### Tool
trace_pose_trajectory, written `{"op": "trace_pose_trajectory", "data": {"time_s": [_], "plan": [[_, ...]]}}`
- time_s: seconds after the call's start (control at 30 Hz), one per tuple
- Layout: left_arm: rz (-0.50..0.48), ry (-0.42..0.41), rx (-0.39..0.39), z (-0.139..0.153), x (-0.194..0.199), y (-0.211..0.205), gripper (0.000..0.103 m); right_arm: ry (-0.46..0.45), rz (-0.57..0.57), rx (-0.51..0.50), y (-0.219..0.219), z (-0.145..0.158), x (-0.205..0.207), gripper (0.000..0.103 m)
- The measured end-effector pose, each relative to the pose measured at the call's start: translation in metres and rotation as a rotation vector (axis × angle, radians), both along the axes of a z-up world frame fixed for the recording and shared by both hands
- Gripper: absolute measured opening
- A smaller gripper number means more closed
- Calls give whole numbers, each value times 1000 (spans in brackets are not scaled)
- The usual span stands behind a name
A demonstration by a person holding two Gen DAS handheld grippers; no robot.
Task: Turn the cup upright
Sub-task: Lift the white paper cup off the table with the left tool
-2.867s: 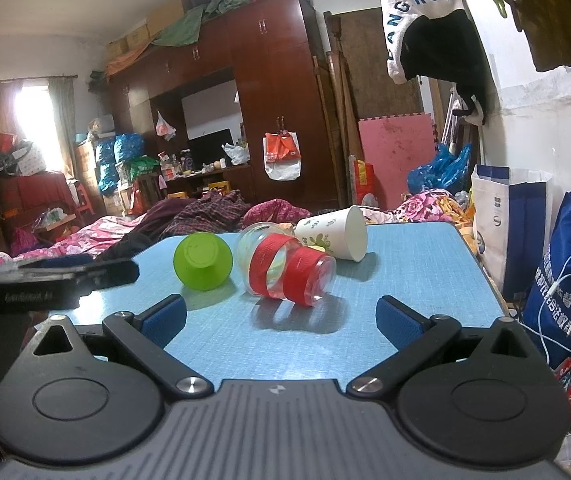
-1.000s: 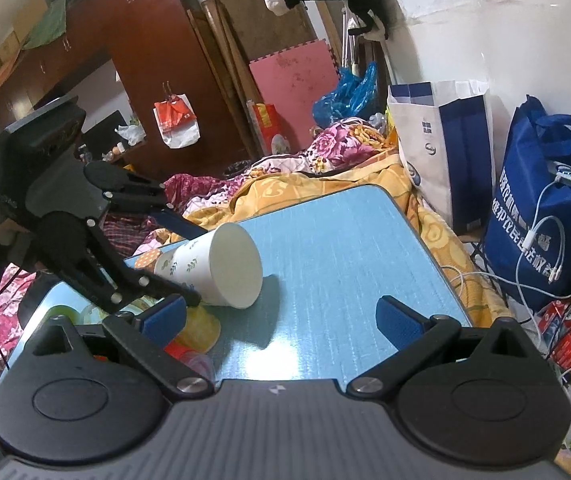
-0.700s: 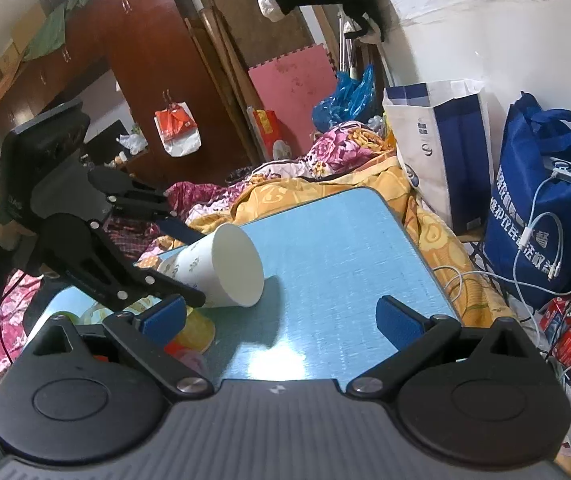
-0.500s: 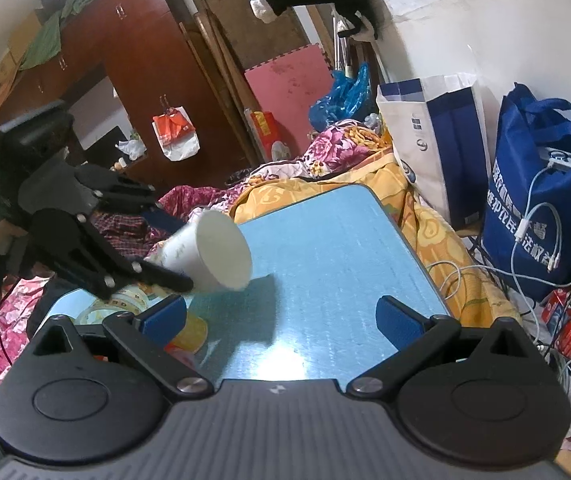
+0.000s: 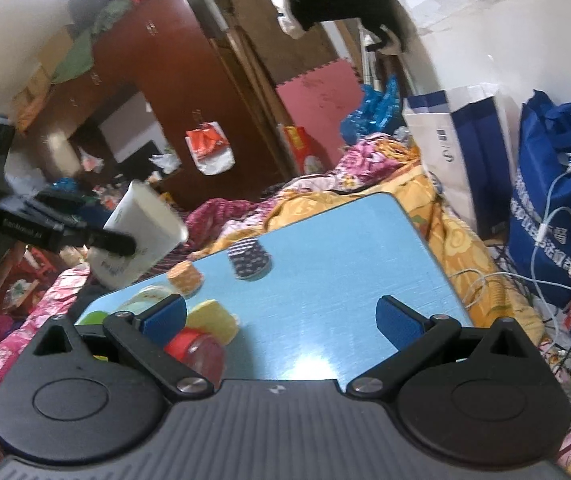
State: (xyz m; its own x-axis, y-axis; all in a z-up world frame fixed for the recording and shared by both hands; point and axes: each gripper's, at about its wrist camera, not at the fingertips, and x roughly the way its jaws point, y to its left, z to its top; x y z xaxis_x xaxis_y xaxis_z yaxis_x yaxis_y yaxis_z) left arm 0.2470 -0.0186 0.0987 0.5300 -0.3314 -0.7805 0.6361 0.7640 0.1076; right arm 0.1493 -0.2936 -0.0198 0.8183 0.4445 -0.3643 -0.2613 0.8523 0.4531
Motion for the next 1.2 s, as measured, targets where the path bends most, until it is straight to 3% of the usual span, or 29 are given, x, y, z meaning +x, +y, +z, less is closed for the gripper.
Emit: {"op": "trace_pose_trajectory", "data": {"time_s": [0.27, 0.53, 0.6, 0.93, 1.1, 1.2], "plan": [[237, -23, -147, -1, -88, 37, 65, -64, 100, -18, 8, 7, -29, 102], [424, 168, -355, -73, -136, 55, 65, -75, 198, -84, 27, 5, -50, 102], [454, 168, -378, -80, -145, 61, 65, -80, 209, -74, 27, 4, -56, 102], [491, 171, -379, -94, -150, 55, 66, 7, 267, -50, 40, -4, -45, 102], [468, 171, -380, -93, -148, 55, 66, 76, 241, -38, 50, -13, -46, 102], [425, 165, -396, -91, -151, 58, 73, 96, 222, -37, 54, -13, -50, 102]]}}
